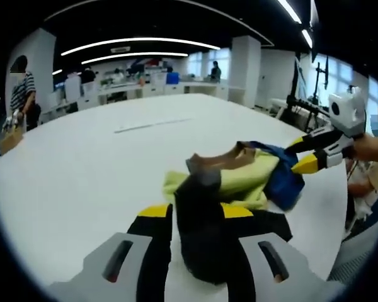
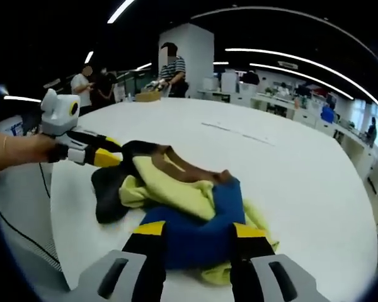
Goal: Fold the garment on the visible template until the final outline fits inside the template.
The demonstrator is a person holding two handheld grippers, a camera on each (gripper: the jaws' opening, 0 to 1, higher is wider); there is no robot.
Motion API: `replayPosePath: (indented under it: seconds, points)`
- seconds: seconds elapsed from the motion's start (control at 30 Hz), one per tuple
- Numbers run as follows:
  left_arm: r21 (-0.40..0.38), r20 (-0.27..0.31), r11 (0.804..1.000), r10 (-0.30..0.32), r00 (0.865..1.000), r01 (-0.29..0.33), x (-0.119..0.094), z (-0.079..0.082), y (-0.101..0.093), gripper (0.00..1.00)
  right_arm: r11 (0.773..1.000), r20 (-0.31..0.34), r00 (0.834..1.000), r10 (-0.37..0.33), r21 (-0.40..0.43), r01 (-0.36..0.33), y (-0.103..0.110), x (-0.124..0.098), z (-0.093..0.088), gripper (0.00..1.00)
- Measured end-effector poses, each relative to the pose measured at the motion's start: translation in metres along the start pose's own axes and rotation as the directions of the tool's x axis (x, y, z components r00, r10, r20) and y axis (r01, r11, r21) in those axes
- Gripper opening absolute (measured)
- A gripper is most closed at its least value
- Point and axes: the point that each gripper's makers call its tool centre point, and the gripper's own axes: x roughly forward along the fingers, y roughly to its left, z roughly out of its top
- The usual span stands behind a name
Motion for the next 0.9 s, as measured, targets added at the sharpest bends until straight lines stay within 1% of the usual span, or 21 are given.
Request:
replayPosePath:
  seconds: [0.07, 0.2, 0.3, 0.4, 0.5, 0.57, 0.63, 0.7, 0.73, 0.9]
  points:
    - [0.0, -0.005, 1.0, -0.002, 1.0, 0.002, 0.003, -0.001, 0.0, 0.23, 0.999, -0.009, 1.0, -0.029, -0.016, 0.029, -0.004, 0.001, -0.002, 0.3]
    - [0.006, -0.026, 1.0, 0.003, 1.0, -0.002, 0.008, -0.007, 0.001, 0.19, 0.997, -0.028, 0.998, -0.063, -0.047, 0.061, -0.006, 0.003, -0.004, 0.24]
    - [-0.003, -0.026, 1.0, 0.009, 1.0, -0.009, 0.009, -0.009, 0.003, 0.15, 0.993, -0.044, 0.995, -0.093, -0.076, 0.09, -0.01, 0.003, -0.007, 0.18]
    - [-0.004, -0.031, 1.0, 0.016, 0.999, -0.016, 0.009, -0.011, 0.004, 0.1, 0.992, -0.054, 0.993, -0.108, -0.075, 0.103, -0.011, 0.005, -0.008, 0.15]
    - [-0.002, -0.034, 1.0, 0.021, 0.999, -0.022, 0.009, -0.012, 0.006, 0.05, 0.989, -0.072, 0.99, -0.125, -0.091, 0.118, -0.012, 0.007, -0.012, 0.12]
    - [-0.006, -0.031, 1.0, 0.021, 0.999, -0.021, 0.008, -0.011, 0.006, 0.02, 0.988, -0.076, 0.989, -0.127, -0.1, 0.119, -0.011, 0.006, -0.012, 0.06]
    - [-0.016, -0.031, 1.0, 0.005, 1.0, -0.006, 0.009, -0.011, 0.005, 0.0, 0.987, -0.077, 0.989, -0.127, -0.106, 0.118, -0.011, 0.006, -0.012, 0.0]
    - [-0.009, -0.041, 1.0, 0.009, 0.999, -0.009, 0.009, -0.013, 0.006, 0.0, 0.985, -0.081, 0.988, -0.131, -0.12, 0.121, -0.012, 0.005, -0.013, 0.0]
    - [0.001, -0.039, 1.0, 0.013, 0.999, -0.012, 0.009, -0.013, 0.008, 0.0, 0.985, -0.081, 0.988, -0.13, -0.12, 0.12, -0.012, 0.005, -0.012, 0.0]
    - [-0.006, -0.029, 1.0, 0.014, 0.999, -0.014, 0.007, -0.01, 0.008, 0.0, 0.987, -0.073, 0.989, -0.132, -0.104, 0.124, -0.015, 0.0, -0.009, 0.0]
